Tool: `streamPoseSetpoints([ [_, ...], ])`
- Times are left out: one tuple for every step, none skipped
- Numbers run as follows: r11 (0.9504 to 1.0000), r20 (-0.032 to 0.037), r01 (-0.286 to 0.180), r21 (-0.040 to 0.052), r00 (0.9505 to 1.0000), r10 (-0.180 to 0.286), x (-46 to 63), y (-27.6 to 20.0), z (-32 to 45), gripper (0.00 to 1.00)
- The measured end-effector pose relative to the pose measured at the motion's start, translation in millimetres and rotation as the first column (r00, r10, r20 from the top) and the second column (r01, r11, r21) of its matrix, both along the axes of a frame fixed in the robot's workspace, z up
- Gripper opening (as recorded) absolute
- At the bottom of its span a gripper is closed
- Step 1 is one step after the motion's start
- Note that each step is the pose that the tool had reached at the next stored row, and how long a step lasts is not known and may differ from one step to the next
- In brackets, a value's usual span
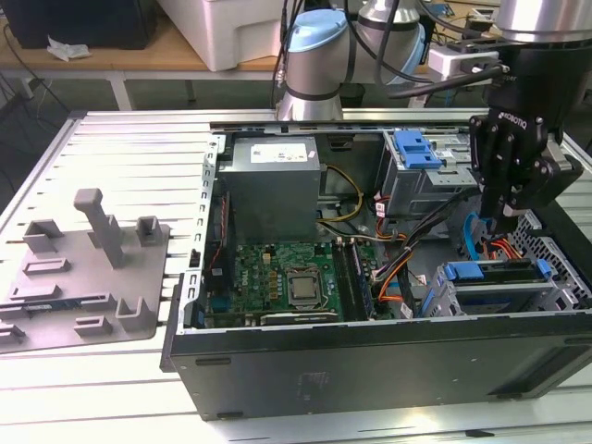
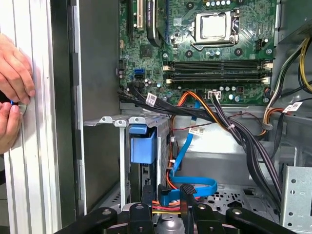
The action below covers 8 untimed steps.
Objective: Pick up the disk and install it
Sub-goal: 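Insert the second disk wire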
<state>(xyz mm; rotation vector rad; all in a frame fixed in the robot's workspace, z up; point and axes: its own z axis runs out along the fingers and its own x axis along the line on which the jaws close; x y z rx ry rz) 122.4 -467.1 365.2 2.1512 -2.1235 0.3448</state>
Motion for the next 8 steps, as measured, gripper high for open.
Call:
streamPoseSetpoints([
  [1.0000, 0.0016, 0.010, 0.0000, 0.9999, -0.010, -0.6, 0.0, 0.0, 0.36],
  [0.9999, 0.0018, 0.016, -0.0001, 0.9999, -0.016, -0.8, 0.0, 0.0, 0.36],
  [0.9998, 0.0019, 0.022, -0.0001, 0.9998, -0.022, -0.9, 0.0, 0.0, 0.36],
  [0.9995, 0.0019, 0.033, -0.0002, 0.9995, -0.033, -0.9, 0.0, 0.1, 0.36],
  [0.9991, 0.0019, 0.041, -0.0001, 0.9991, -0.041, -0.9, 0.0, 0.0, 0.36],
  [0.9987, 0.0019, 0.052, -0.0001, 0.9987, -0.052, -0.9, 0.0, 0.0, 0.36],
  [0.9982, 0.0020, 0.060, -0.0001, 0.9982, -0.060, -0.9, 0.0, 0.1, 0.36],
  [0.9978, 0.0021, 0.066, -0.0001, 0.9978, -0.066, -0.9, 0.0, 0.0, 0.36],
])
